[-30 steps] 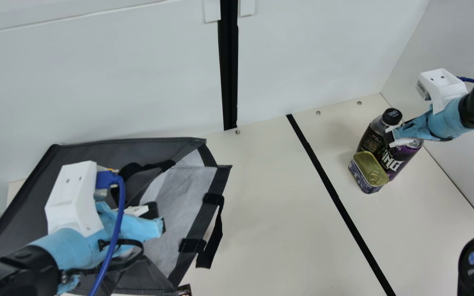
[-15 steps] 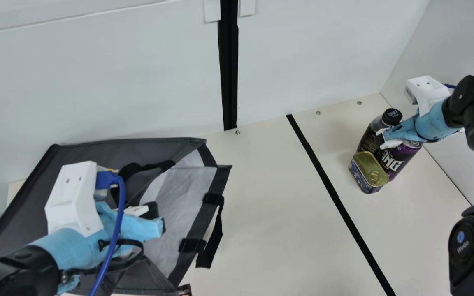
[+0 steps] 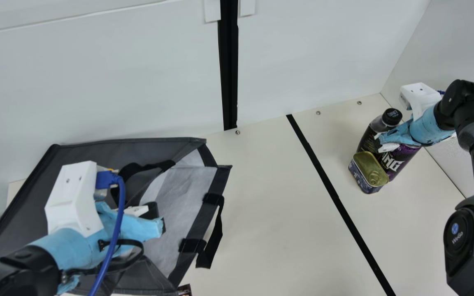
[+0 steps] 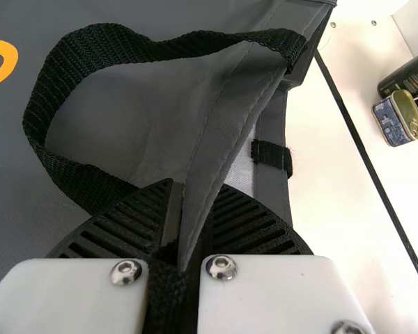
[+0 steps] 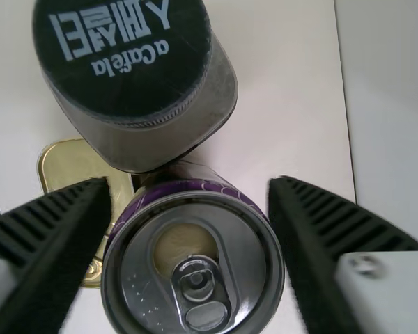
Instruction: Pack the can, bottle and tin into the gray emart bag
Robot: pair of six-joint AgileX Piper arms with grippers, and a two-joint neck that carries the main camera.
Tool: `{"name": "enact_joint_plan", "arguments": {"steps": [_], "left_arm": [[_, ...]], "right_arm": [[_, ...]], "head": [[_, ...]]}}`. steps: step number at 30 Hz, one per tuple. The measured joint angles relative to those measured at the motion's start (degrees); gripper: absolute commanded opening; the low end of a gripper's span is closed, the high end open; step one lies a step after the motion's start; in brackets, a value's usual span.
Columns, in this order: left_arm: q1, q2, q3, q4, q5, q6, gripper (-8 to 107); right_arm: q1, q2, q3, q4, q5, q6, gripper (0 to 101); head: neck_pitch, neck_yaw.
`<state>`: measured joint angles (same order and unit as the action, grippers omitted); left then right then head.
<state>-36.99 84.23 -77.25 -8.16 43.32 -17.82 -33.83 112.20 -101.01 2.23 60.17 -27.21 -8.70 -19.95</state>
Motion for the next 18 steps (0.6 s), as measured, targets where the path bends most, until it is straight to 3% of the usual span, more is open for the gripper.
{"name": "enact_joint_plan", "arguments": {"steps": [7,18], "left_arm": [[0.0,0.0,0.0,0.0,0.0,0.0,10],[0.0,0.0,0.0,0.0,0.0,0.0,10]], "right_arm": [[-0.5,-0.12,0.25,-0.23,0.28,0.15,0],[-1.04,-2.84,0.83,0.25,0.6,-0.5,0]], "head": [[0.09,0.09],[0.0,0.0]]}}
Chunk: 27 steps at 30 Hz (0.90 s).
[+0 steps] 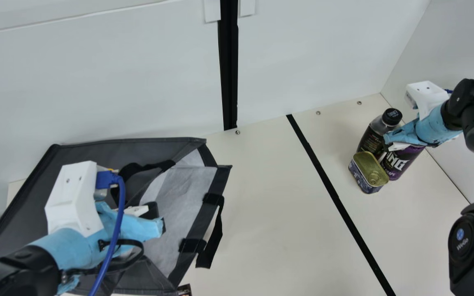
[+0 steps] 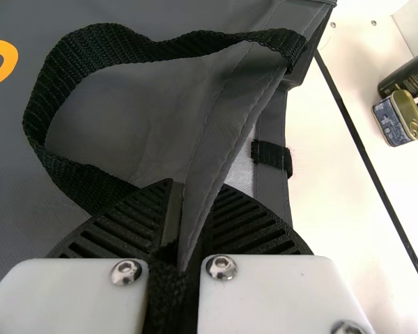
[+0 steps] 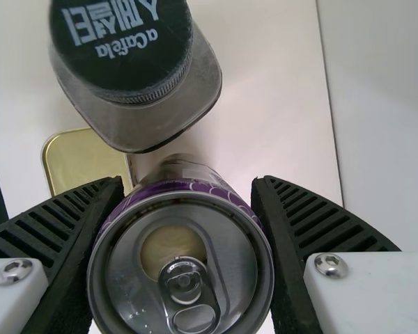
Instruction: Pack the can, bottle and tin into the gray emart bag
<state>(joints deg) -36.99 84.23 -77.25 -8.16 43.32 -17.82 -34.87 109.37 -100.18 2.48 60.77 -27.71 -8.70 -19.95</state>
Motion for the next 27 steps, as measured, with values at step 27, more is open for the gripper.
{"name": "enact_joint_plan", "arguments": {"steps": [27], "left_arm": [[0.0,0.0,0.0,0.0,0.0,0.0,10]], "right_arm": [[2.6,-16.94,10.31,1.18,0.92,-0.4,0]], "head": [[0.0,0.0]]}}
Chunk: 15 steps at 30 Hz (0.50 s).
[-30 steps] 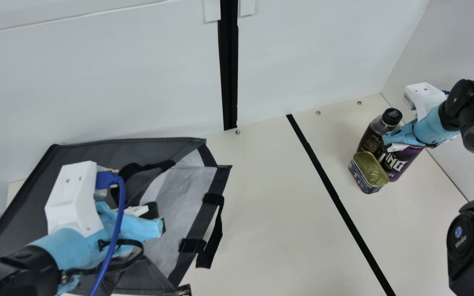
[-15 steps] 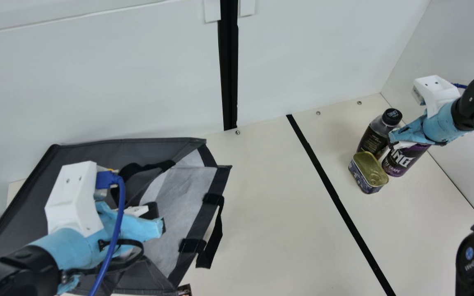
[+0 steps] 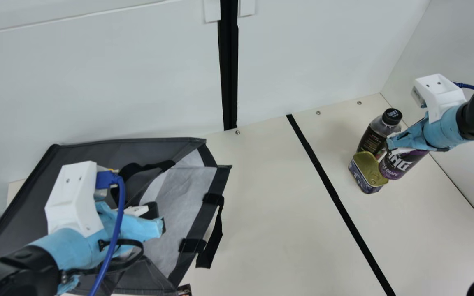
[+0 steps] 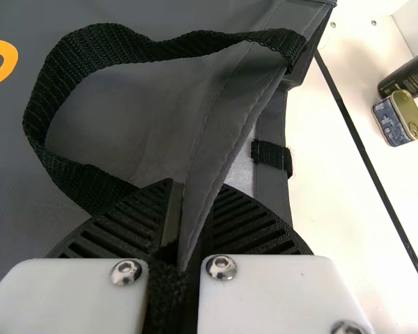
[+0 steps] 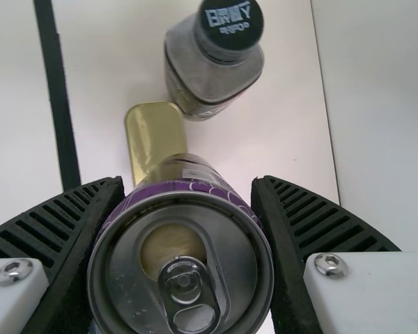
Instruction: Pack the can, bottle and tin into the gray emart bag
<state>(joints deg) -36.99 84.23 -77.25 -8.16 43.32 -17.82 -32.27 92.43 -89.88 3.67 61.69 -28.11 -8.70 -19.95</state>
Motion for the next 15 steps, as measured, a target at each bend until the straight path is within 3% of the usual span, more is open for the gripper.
{"name": "enact_joint_plan", "arguments": {"steps": [15], "left_arm": [[0.0,0.0,0.0,0.0,0.0,0.0,10]], "right_arm": [[6.69,-8.11,5.0,-0.62,1.37,3.2,0]], "head": [[0.0,0.0]]}}
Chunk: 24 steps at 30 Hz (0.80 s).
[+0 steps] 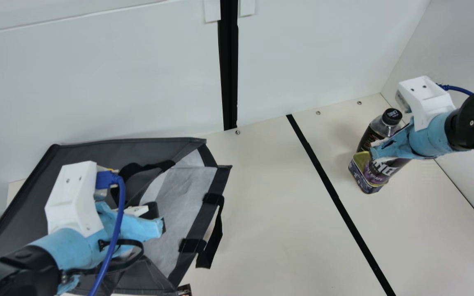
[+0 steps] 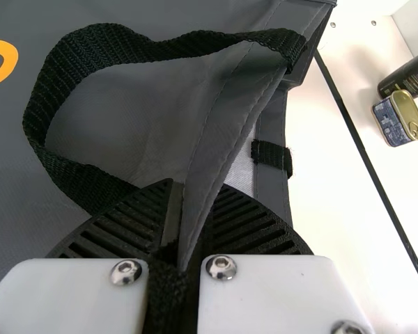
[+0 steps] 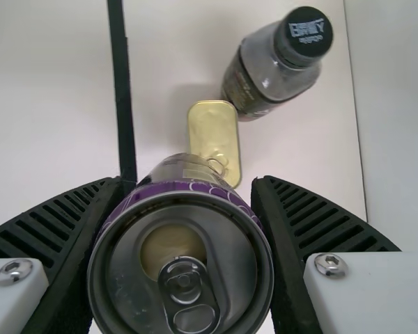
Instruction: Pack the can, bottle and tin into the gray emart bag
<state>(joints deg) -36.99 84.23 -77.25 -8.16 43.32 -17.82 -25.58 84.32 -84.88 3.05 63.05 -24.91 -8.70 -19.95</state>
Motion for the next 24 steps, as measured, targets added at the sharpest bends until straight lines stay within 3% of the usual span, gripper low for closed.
{"name": "enact_joint_plan", "arguments": {"steps": [12,24], "left_arm": [[0.0,0.0,0.0,0.0,0.0,0.0,10],[0.0,0.0,0.0,0.0,0.0,0.0,10]], "right_arm": [[8.36,-3.58,2.49,-2.08,0.56,4.02,0],[17.31,-3.62,1.55,-3.4,1.81,7.72,0]], "head": [[0.0,0.0],[0.0,0.0]]}}
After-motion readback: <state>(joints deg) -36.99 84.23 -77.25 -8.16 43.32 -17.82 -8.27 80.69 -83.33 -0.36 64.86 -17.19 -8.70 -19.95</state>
